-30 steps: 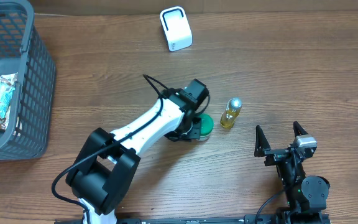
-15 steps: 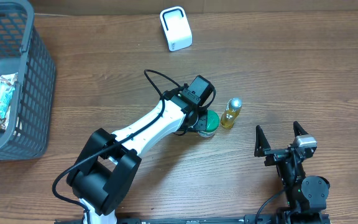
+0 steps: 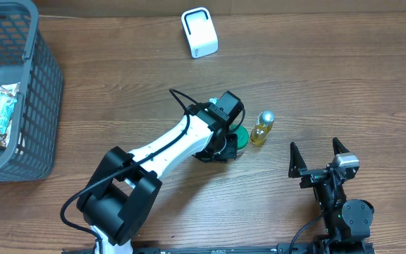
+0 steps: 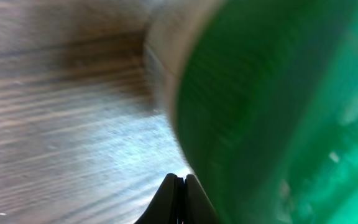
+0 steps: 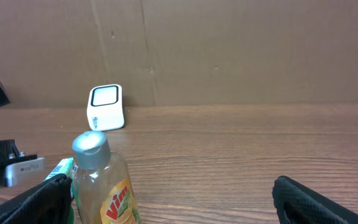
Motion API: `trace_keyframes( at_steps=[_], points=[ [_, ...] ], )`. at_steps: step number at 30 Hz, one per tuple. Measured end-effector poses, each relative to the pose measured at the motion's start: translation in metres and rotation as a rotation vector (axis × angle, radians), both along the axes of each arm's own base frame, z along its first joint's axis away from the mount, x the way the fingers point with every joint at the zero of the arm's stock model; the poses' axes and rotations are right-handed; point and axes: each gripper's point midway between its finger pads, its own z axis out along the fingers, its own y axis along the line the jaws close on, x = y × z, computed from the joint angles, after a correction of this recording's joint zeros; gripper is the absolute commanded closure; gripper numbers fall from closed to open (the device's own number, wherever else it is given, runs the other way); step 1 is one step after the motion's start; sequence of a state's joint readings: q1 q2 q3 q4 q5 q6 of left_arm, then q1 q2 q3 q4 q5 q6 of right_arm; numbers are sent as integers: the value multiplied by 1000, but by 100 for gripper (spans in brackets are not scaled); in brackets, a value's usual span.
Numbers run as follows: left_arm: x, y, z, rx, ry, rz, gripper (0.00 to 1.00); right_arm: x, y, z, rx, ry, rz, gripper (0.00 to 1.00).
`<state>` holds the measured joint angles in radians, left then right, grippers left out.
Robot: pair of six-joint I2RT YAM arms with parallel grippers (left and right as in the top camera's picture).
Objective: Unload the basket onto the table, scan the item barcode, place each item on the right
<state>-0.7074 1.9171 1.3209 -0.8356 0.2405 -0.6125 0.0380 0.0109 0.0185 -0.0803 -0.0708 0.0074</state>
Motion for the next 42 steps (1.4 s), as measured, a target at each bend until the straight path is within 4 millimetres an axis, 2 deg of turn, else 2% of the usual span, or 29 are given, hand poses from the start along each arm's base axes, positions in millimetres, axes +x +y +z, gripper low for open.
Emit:
trace_keyframes(
  at_steps=[7,16,23,26,28,31,32,33,34,35,36,39,42],
  points=[
    [2,-6,1,-17,3,52,96,0,0,0,0,0,0,0],
    [23,-4,1,8,-81,128,96,0,0,0,0,-1,0,0],
    [25,4,1,39,-96,138,96,0,0,0,0,-1,0,0],
    [25,16,14,45,-100,136,96,0,0,0,0,0,0,0],
    [30,30,37,36,-123,141,95,0,0,0,0,0,0,0],
    [53,55,100,-22,-234,155,92,0,0,0,0,0,0,0],
    [62,66,126,-45,-292,161,85,0,0,0,0,0,0,0],
    [70,76,152,-69,-353,163,69,0,0,0,0,0,0,0],
    [79,93,189,-87,-448,157,53,0,0,0,0,0,0,0],
    [82,102,206,-95,-487,167,42,0,0,0,0,0,0,0],
    [86,120,236,-98,-574,171,35,0,0,0,0,0,0,0],
    [89,172,301,-49,-770,203,19,0,0,0,0,-1,0,0],
    [91,235,352,81,-960,282,8,0,0,0,0,0,0,0]
  ],
)
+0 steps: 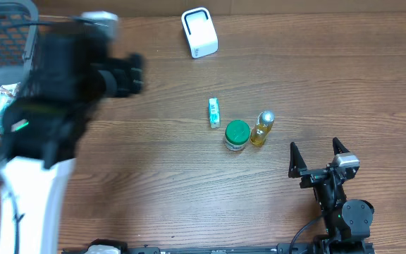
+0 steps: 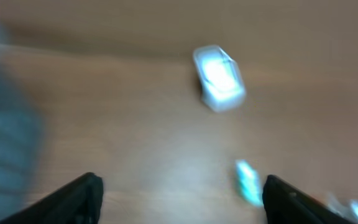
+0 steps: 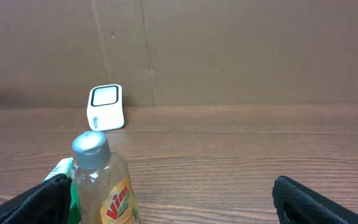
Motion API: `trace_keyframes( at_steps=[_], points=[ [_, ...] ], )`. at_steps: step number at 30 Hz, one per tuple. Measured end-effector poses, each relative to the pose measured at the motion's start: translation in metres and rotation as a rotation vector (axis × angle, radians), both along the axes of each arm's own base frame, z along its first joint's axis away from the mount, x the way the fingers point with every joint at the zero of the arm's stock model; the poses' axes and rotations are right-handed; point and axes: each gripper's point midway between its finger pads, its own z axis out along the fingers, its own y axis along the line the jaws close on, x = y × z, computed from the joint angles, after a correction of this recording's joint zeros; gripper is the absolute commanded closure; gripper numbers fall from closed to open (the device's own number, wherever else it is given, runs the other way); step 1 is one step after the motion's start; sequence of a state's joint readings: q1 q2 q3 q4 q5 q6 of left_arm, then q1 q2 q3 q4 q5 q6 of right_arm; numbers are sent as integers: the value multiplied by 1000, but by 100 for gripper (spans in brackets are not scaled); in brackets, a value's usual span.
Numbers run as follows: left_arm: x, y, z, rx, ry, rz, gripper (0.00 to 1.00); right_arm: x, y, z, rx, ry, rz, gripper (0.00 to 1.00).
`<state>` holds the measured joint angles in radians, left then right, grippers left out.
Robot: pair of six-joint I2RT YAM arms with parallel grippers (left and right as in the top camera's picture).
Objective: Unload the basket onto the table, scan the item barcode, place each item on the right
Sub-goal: 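Move the left gripper back over the grey basket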
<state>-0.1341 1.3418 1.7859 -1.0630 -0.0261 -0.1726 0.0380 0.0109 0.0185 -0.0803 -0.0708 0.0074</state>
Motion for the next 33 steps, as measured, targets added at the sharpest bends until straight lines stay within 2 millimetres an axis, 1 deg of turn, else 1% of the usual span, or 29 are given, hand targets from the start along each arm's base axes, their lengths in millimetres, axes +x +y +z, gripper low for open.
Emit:
trace_keyframes(
  at_steps=[2,4,6,8,10,11,14,15,18,19,24,29,33],
  points=[
    [-1,45,26,78,-88,117,1,0,0,0,0,0,0,0],
    [-4,87,43,162,-145,236,0,0,0,0,0,0,0,0],
    [-9,126,52,236,-162,341,0,0,0,0,0,0,0,0],
    [-15,161,52,300,-145,428,1,0,0,0,0,0,0,0],
    [-20,191,47,351,-109,496,0,0,0,0,0,0,0,0],
    [-21,204,44,368,-89,521,0,0,0,0,0,0,0,0],
    [-20,239,24,403,-4,581,0,0,0,0,0,0,0,0],
    [-18,250,14,408,31,593,1,0,0,0,0,0,0,0],
    [-12,273,-16,408,130,609,0,0,0,0,0,0,0,0],
    [-10,281,-29,399,170,610,1,0,0,0,0,0,0,0],
    [-5,309,-81,344,307,605,0,0,0,0,0,0,0,0],
    [-8,334,-116,303,394,624,1,0,0,0,0,0,0,0],
    [-9,347,-133,276,425,633,1,0,0,0,0,0,0,0]
  ],
)
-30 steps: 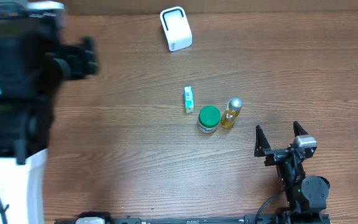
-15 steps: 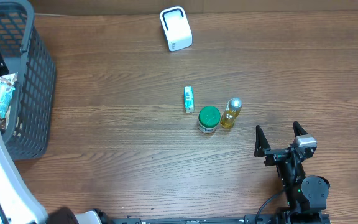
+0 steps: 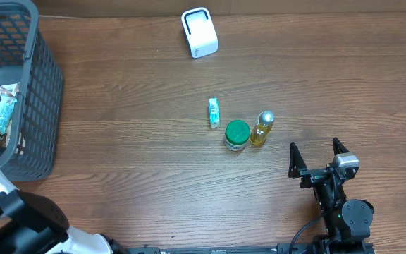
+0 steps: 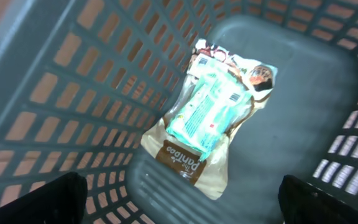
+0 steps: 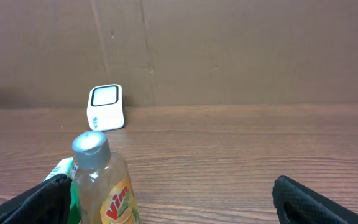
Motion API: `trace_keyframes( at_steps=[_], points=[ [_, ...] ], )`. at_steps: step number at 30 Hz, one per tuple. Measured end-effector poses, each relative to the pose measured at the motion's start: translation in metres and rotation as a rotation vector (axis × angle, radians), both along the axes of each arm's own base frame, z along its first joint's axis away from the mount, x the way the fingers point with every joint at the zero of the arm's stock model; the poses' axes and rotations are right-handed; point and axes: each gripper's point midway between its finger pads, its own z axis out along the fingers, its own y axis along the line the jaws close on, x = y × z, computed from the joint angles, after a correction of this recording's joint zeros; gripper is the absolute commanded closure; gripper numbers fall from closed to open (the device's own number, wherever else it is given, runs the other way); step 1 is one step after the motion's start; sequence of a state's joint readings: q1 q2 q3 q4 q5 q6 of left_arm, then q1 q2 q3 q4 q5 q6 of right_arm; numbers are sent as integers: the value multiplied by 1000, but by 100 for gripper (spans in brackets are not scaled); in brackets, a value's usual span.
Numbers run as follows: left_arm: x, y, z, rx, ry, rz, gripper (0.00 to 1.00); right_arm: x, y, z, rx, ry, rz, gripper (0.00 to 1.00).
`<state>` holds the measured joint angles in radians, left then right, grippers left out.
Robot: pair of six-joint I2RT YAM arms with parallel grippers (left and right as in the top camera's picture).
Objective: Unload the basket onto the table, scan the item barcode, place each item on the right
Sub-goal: 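Move the left gripper back over the grey basket, then lower the left gripper into the basket and grasp the wipes packs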
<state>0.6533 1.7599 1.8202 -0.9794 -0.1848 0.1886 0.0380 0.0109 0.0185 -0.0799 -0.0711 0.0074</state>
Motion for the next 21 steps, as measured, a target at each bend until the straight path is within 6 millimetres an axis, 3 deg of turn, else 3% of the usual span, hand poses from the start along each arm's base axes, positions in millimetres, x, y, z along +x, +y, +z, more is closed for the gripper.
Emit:
trace_keyframes(
  at_steps=[6,12,21],
  points=[
    [3,15,-35,-69,39,-11,0,0,0,0,0,0,0,0],
    [9,30,-92,-150,112,-20,1,0,0,0,0,0,0,0],
    [28,29,-142,-217,153,-134,0,0,0,0,0,1,0,0]
  ],
)
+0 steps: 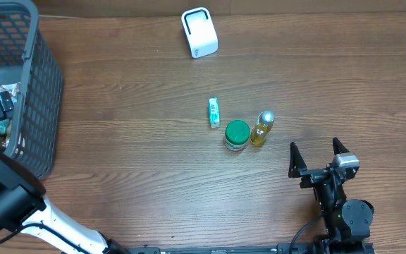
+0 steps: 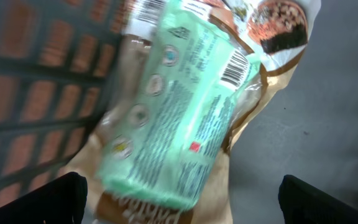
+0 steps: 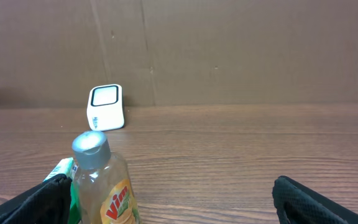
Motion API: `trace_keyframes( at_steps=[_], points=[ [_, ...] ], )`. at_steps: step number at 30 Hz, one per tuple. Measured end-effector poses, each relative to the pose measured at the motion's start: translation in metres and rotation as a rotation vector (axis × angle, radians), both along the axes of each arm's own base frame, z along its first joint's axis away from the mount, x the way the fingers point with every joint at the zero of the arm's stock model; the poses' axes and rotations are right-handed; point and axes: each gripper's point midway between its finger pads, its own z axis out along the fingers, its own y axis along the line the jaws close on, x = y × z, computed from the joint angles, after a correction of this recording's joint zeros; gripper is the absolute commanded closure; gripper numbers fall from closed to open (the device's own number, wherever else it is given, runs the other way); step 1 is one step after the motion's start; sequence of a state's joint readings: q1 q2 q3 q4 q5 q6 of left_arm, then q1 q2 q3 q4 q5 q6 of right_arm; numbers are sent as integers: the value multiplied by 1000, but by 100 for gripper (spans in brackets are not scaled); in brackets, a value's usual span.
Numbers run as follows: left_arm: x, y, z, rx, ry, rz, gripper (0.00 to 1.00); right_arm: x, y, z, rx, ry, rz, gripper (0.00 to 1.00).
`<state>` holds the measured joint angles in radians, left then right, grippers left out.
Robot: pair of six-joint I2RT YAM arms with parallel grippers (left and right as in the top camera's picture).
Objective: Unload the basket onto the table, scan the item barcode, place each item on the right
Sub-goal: 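Lower the left gripper into the basket and grasp the wipes packs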
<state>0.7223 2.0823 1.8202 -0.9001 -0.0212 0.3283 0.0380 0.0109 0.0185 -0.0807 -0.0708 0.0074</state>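
Observation:
Inside the grey basket (image 1: pixel 44 106) at the far left, my left gripper hangs open just above a mint-green packet (image 2: pixel 182 118). A barcode (image 2: pixel 235 70) shows on the packet's upper right, and the packet lies on a brown-and-white snack bag (image 2: pixel 263 46). In the left wrist view my left gripper (image 2: pixel 179 208) has its fingers wide apart, with nothing between them. The white scanner (image 1: pixel 199 32) stands at the back of the table. My right gripper (image 1: pixel 319 156) rests open at the front right, and the scanner (image 3: pixel 105 107) shows far ahead of it.
In the middle of the table stand a yellow Vim bottle (image 1: pixel 261 128), a green-lidded jar (image 1: pixel 237 134) and a small green box (image 1: pixel 214 113). The bottle (image 3: pixel 104 183) is close in front of my right gripper (image 3: pixel 173 205). The basket's mesh walls (image 2: pixel 36 81) surround the packets.
My left gripper is lower in the basket and much closer to the mint-green packet, which now fills its view. It is still open. The right arm has not moved.
My left gripper was first shut beside the green-lidded jar at mid-table. Then it was open and high over the table's left side. Then it hung open over the basket, looking down on the packets. Now it is just above them.

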Motion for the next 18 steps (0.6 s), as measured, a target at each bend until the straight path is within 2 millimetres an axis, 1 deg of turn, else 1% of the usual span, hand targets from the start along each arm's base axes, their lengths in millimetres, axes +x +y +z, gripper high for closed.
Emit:
trace_keyframes(
  at_steps=[4,7,13,18],
  points=[
    [4,0,-18,-19,19,-32,0,0,0,0,0,0,0,0],
    [4,3,-25,-22,26,-48,0,0,0,0,0,0,0,0],
    [6,4,-33,-19,36,-76,1,0,0,0,0,0,0,0],
    [7,6,-34,-11,36,-89,0,0,0,0,0,-1,0,0]
  ],
)
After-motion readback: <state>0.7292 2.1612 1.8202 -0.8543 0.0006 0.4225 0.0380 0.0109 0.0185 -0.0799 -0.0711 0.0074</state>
